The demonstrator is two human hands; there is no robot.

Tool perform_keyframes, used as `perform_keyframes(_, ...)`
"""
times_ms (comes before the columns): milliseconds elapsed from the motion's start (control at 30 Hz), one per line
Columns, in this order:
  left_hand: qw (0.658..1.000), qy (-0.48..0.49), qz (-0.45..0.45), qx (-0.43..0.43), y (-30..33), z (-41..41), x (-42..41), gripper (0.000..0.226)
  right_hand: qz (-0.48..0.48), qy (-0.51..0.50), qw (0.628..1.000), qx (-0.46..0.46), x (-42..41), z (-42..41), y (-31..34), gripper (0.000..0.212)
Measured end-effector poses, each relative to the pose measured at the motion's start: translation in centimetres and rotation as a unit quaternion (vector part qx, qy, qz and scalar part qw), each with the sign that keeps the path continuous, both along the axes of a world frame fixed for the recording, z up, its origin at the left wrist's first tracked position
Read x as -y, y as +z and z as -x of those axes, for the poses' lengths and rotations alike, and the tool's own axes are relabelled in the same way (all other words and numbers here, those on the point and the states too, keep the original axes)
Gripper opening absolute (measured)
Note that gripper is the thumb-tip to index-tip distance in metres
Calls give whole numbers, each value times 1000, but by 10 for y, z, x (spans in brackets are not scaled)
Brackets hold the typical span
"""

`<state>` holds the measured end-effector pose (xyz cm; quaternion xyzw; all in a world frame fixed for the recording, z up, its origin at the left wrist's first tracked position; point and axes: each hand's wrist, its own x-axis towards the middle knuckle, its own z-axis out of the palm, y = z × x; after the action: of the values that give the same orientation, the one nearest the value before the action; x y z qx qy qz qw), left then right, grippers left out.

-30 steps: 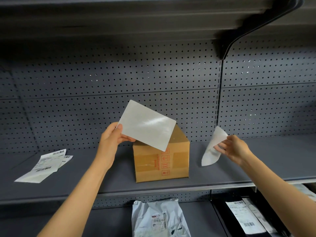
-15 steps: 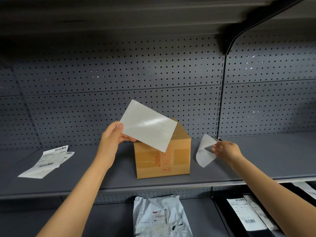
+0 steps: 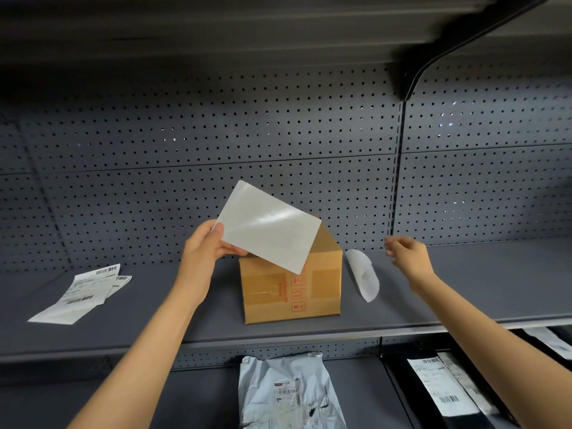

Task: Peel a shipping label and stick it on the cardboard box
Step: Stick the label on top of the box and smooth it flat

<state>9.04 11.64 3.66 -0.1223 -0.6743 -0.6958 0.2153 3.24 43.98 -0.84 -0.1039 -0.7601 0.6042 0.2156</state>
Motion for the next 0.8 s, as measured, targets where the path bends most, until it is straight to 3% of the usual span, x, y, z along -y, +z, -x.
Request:
perform_keyframes(133, 1000, 10, -6, -5, 3, -1, -7, 24, -56, 40, 991, -112, 35, -25, 30, 28)
perform_keyframes(267, 1000, 21, -5, -11, 8, -4, -15, 24, -163, 86, 954, -236, 73, -56, 51, 30)
perform_keyframes(333, 1000, 26, 2, -13, 11, -4, -19, 23, -286, 104, 903, -303, 89, -70, 56, 38)
perform_keyframes(467, 999, 34, 6, -9, 14, -7, -24, 23, -543, 45, 731, -411, 116, -72, 47, 44)
perform_keyframes(533, 999, 37, 3, -6, 15, -10, -25, 23, -600, 15, 690, -404, 128, -69, 39, 39)
perform_keyframes(667, 999, 49, 7, -6, 17, -14, -27, 23, -611, -40, 684, -397, 139, -64, 34, 13)
perform_keyframes(800, 999, 33, -14, 4, 17, -17, -24, 23, -600, -58, 680, -416, 140, -59, 35, 17)
